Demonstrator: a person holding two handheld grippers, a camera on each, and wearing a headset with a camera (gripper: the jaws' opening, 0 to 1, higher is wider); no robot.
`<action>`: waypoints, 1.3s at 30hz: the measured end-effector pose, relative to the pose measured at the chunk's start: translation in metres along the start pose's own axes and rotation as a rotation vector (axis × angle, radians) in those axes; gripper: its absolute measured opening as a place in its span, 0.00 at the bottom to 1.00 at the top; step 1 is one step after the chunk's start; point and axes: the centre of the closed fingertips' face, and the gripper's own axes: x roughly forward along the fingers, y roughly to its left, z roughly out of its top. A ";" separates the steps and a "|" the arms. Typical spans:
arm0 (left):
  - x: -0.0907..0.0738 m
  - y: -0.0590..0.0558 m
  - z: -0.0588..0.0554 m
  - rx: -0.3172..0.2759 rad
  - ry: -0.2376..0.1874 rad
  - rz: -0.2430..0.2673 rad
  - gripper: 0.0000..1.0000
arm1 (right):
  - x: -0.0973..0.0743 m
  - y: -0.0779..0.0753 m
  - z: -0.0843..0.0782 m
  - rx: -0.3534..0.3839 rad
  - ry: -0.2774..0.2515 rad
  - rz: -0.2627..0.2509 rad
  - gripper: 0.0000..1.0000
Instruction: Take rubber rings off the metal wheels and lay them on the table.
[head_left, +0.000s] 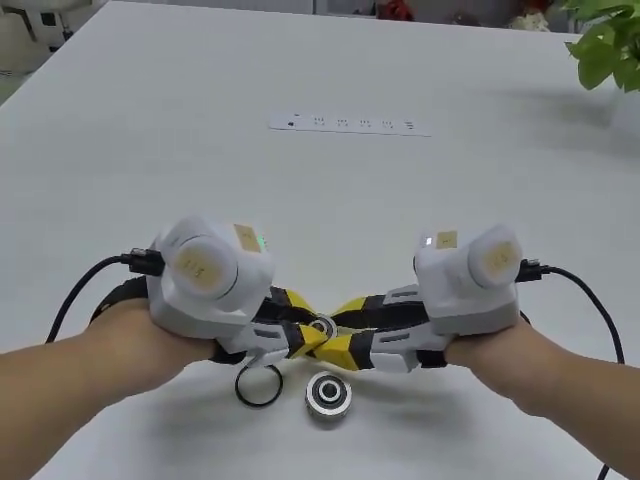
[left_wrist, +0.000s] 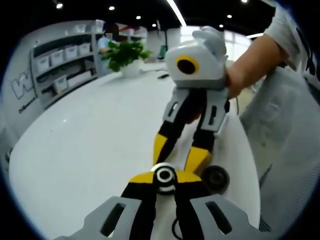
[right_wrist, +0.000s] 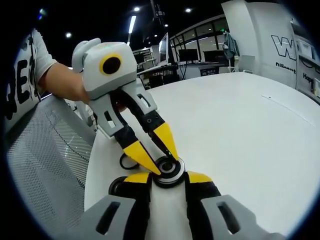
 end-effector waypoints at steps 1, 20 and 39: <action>0.000 0.000 0.000 0.000 -0.001 0.000 0.13 | 0.000 0.000 0.000 -0.001 0.000 0.000 0.24; -0.001 0.000 0.000 -0.003 -0.004 0.002 0.13 | -0.003 -0.001 -0.005 -0.063 0.030 -0.004 0.21; -0.001 0.000 -0.001 -0.008 -0.007 0.009 0.13 | -0.009 -0.005 -0.012 -0.030 0.043 -0.014 0.05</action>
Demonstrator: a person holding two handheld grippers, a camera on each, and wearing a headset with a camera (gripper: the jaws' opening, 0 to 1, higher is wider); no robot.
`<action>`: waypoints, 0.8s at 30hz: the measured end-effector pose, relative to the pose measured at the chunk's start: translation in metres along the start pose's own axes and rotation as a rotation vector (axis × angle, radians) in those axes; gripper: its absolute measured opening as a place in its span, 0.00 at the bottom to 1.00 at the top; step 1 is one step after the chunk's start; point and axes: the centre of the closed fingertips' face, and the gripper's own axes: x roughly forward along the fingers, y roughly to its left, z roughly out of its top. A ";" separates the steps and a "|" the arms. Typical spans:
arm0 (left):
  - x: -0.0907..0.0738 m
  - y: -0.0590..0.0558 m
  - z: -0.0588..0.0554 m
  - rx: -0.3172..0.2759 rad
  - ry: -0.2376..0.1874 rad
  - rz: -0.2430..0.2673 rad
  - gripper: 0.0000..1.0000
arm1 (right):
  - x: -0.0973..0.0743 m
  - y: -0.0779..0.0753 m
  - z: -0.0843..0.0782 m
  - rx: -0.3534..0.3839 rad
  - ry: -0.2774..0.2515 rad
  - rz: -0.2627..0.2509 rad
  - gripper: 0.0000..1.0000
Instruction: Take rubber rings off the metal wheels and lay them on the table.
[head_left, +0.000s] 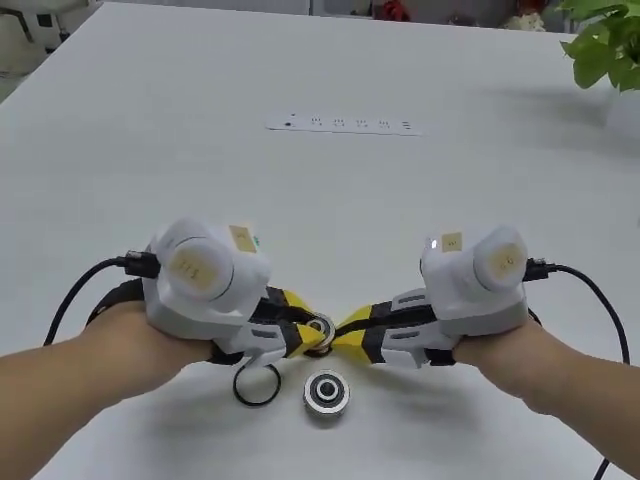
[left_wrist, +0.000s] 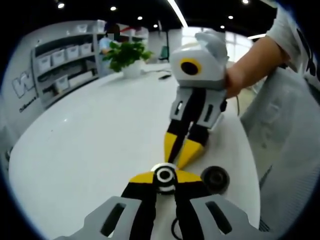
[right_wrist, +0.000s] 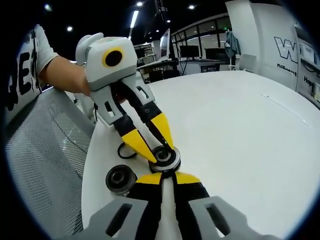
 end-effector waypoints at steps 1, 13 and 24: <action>0.000 0.000 0.000 0.001 0.000 0.000 0.13 | 0.000 0.000 0.000 0.002 0.001 0.000 0.04; -0.001 0.000 -0.001 0.007 0.002 0.005 0.13 | -0.001 -0.004 0.000 0.105 -0.013 -0.013 0.00; -0.001 0.000 -0.001 0.013 0.006 0.006 0.13 | -0.002 -0.004 0.001 0.132 -0.014 -0.012 0.00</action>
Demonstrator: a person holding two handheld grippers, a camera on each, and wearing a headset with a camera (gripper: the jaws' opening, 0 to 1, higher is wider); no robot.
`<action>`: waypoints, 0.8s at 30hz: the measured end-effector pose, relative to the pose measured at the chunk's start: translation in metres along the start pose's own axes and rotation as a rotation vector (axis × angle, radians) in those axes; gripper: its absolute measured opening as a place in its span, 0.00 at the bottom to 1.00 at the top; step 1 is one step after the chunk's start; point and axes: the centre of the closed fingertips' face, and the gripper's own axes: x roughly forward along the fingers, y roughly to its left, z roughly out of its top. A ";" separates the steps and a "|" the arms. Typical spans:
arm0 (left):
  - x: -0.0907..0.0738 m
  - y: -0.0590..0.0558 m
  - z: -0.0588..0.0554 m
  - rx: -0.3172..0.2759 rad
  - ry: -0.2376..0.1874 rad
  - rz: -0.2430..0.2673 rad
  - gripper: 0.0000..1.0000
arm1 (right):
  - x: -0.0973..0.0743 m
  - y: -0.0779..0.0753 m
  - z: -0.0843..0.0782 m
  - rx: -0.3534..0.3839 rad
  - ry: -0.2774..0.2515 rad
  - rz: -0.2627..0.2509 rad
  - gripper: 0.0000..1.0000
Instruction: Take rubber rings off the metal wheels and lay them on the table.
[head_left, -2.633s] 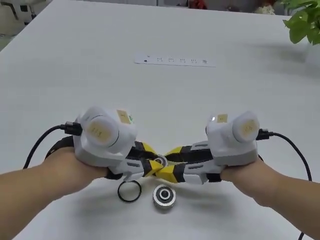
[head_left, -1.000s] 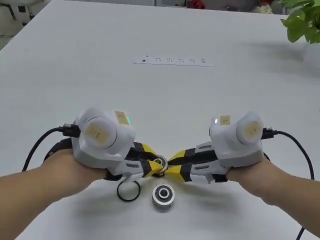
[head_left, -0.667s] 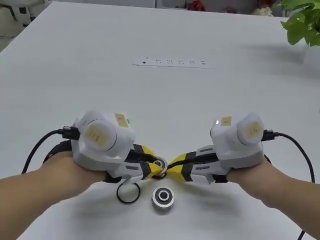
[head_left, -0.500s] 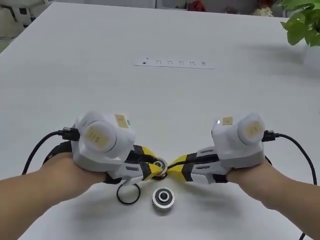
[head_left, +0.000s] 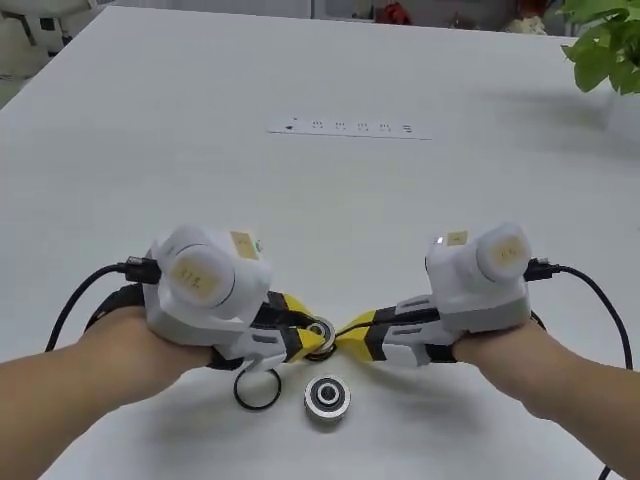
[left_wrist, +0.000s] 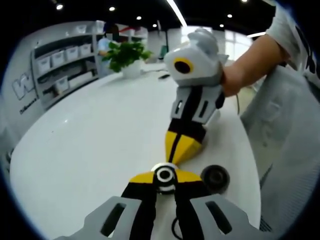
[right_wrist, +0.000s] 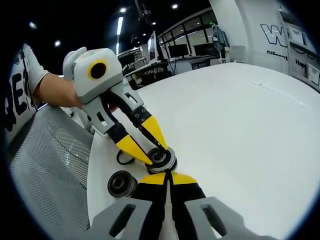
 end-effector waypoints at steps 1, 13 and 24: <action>0.000 0.000 0.000 0.001 0.000 0.000 0.13 | 0.000 0.000 0.000 0.002 0.000 0.000 0.00; 0.000 0.000 0.000 0.004 -0.001 -0.001 0.13 | -0.004 -0.001 0.003 0.041 -0.014 0.006 0.00; -0.001 -0.001 0.000 0.014 0.017 0.006 0.13 | -0.008 -0.006 0.009 0.141 -0.070 -0.004 0.00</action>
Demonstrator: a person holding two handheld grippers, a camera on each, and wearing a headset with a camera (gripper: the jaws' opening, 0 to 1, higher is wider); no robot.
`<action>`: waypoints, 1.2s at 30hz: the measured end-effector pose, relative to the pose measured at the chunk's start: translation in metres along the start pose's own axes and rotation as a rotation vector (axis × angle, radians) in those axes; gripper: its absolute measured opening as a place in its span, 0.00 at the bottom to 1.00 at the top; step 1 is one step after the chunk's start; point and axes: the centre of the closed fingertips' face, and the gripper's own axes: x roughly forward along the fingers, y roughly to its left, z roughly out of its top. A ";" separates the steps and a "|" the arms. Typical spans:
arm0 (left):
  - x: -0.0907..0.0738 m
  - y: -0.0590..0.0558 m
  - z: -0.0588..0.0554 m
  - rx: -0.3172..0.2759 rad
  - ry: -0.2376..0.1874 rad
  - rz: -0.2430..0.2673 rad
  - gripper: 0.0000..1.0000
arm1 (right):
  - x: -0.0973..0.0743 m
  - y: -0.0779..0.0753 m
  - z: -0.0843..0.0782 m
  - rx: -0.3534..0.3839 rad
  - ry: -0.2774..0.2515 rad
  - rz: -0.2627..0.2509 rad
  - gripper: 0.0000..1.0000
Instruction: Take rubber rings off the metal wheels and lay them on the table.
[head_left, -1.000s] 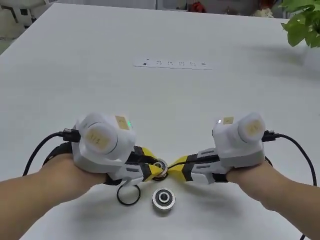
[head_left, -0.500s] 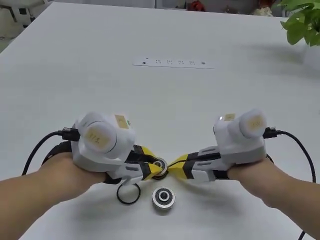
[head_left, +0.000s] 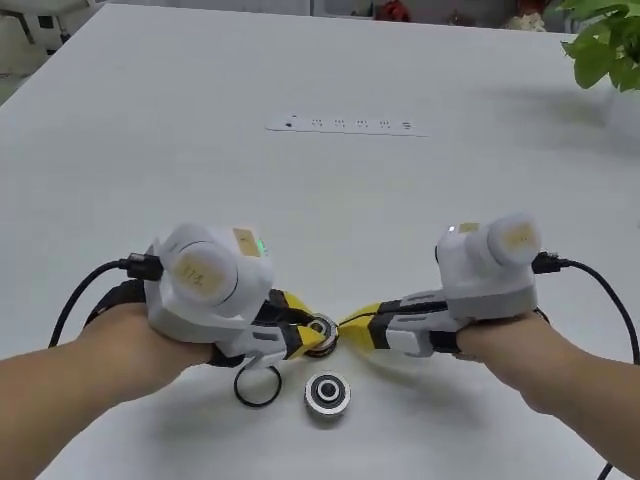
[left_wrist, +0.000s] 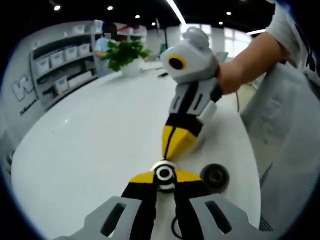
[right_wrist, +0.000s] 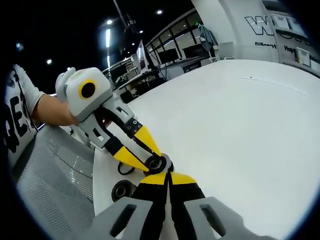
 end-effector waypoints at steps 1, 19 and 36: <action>0.000 0.000 0.000 0.002 0.002 0.001 0.13 | 0.000 0.000 0.001 0.005 -0.005 0.001 0.00; 0.001 0.000 0.000 0.015 0.022 0.017 0.12 | 0.002 0.009 0.005 0.077 -0.026 0.030 0.00; 0.000 0.000 0.000 0.014 0.026 0.023 0.12 | 0.006 0.015 0.008 0.088 -0.031 0.058 0.00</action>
